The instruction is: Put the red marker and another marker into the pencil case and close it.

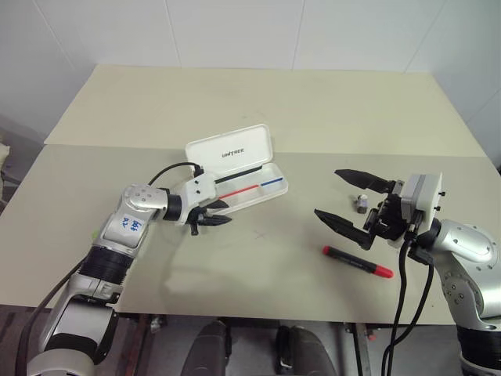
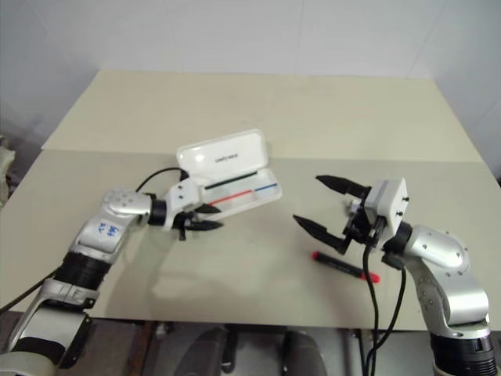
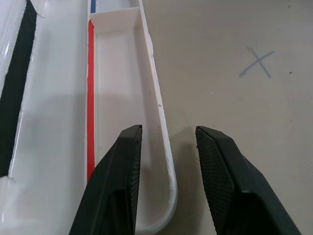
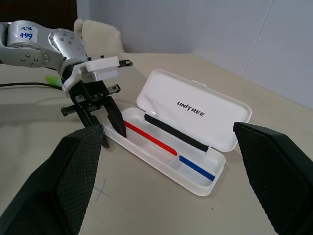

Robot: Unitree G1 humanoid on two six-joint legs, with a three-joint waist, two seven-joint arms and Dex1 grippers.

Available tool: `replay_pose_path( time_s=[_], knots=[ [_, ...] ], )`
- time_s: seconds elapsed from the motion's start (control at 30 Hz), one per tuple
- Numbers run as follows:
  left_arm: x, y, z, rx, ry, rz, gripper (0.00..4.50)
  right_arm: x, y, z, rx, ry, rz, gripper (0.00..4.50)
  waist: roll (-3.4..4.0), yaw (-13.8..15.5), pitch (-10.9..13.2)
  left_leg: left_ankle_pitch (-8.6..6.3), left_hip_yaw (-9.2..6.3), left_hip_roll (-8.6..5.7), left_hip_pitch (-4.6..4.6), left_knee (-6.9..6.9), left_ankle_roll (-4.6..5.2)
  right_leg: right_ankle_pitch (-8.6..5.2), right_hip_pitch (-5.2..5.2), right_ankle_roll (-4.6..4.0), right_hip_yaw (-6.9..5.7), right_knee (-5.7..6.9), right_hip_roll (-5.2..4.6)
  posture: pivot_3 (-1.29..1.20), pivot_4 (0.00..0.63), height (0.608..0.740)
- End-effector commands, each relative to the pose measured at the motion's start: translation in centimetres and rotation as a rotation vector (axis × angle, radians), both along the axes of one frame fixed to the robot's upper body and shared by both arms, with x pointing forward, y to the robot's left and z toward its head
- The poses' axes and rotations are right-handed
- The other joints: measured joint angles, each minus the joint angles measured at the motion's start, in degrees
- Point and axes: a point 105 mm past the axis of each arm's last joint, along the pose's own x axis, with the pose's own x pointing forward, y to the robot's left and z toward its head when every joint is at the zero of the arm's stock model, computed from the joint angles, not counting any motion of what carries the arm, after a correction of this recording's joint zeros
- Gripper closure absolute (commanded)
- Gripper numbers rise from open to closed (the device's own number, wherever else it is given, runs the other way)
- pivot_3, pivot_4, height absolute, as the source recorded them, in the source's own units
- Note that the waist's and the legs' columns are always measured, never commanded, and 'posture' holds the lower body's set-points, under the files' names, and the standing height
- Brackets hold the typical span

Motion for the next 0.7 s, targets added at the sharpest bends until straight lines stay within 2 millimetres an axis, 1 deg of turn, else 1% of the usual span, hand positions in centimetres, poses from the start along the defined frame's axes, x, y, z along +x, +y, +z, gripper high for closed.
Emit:
replay_pose_path(
  time_s=[0.03, 0.07, 0.1, 0.17, 0.2, 0.37, 0.5, 0.57, 0.7],
  knots=[
    [0.0, -0.3, 0.5, 0.040, -0.015, -0.029, 3.10, -0.7, 0.5, 1.5, 0.009, -0.075, 0.019, 0.00, 0.00, 0.0, 0.0, -0.01, 0.03, 0.01, 0.01, 0.01, 0.01, 0.00, 0.00, 0.00, 0.03, 0.00, 0.00, 0.00, 0.150, 0.740],
    [0.0, -0.4, 0.5, 0.042, -0.018, -0.032, 3.31, -0.7, 0.5, 1.5, 0.009, -0.077, 0.020, 0.00, 0.00, 0.0, 0.0, -0.02, 0.05, 0.01, 0.01, 0.02, 0.02, 0.01, -0.01, 0.01, 0.05, 0.00, 0.00, 0.00, 0.150, 0.740],
    [0.0, -0.4, 0.5, 0.050, -0.021, -0.035, 3.61, -0.7, 0.5, 1.6, 0.008, -0.078, 0.020, 0.00, 0.00, 0.0, 0.0, -0.04, 0.07, 0.02, 0.01, 0.03, 0.05, 0.01, -0.01, 0.02, 0.08, -0.01, 0.00, 0.00, 0.150, 0.740],
    [0.0, -0.3, 0.5, 0.063, -0.026, -0.038, 4.32, -0.7, 0.4, 1.6, 0.006, -0.081, 0.020, 0.00, 0.00, 0.0, 0.0, -0.08, 0.11, 0.02, 0.01, 0.06, 0.08, 0.02, -0.01, 0.04, 0.13, -0.02, 0.00, 0.00, 0.150, 0.740],
    [0.0, -0.3, 0.4, 0.070, -0.029, -0.039, 4.49, -0.7, 0.4, 1.6, 0.005, -0.081, 0.020, 0.00, 0.00, 0.0, 0.0, -0.11, 0.16, 0.02, 0.04, 0.07, 0.12, 0.02, -0.01, 0.05, 0.18, -0.02, -0.01, 0.00, 0.150, 0.740],
    [-0.3, -0.5, 0.2, 0.087, -0.050, -0.075, 4.49, -0.7, 0.3, 1.7, 0.002, -0.084, 0.017, 0.00, 0.00, 0.0, 0.0, -0.21, 0.32, 0.02, 0.06, 0.16, 0.24, 0.09, -0.01, 0.16, 0.36, -0.05, -0.01, 0.00, 0.150, 0.740],
    [-0.5, -1.1, 0.7, 0.047, -0.092, -0.108, 4.49, -0.6, 0.2, 1.7, -0.001, -0.083, 0.017, 0.00, -0.01, 0.1, 0.0, -0.27, 0.40, 0.02, 0.06, 0.20, 0.32, 0.13, -0.02, 0.23, 0.47, -0.11, -0.02, 0.00, 0.150, 0.740],
    [-0.9, -1.6, 1.1, 0.014, -0.104, -0.144, 4.49, -0.6, 0.1, 1.7, -0.001, -0.080, 0.018, 0.00, -0.01, 0.2, 0.0, -0.30, 0.42, 0.02, 0.04, 0.22, 0.36, 0.15, -0.02, 0.26, 0.50, -0.15, -0.03, 0.00, 0.150, 0.740],
    [-2.6, -2.2, 1.8, -0.040, -0.106, -0.261, 4.49, -0.5, 0.1, 1.6, 0.001, -0.073, 0.021, 0.00, -0.01, 0.1, 0.0, -0.37, 0.52, 0.01, 0.04, 0.23, 0.42, 0.18, -0.02, 0.31, 0.59, -0.24, -0.04, 0.00, 0.150, 0.740]
  ],
)
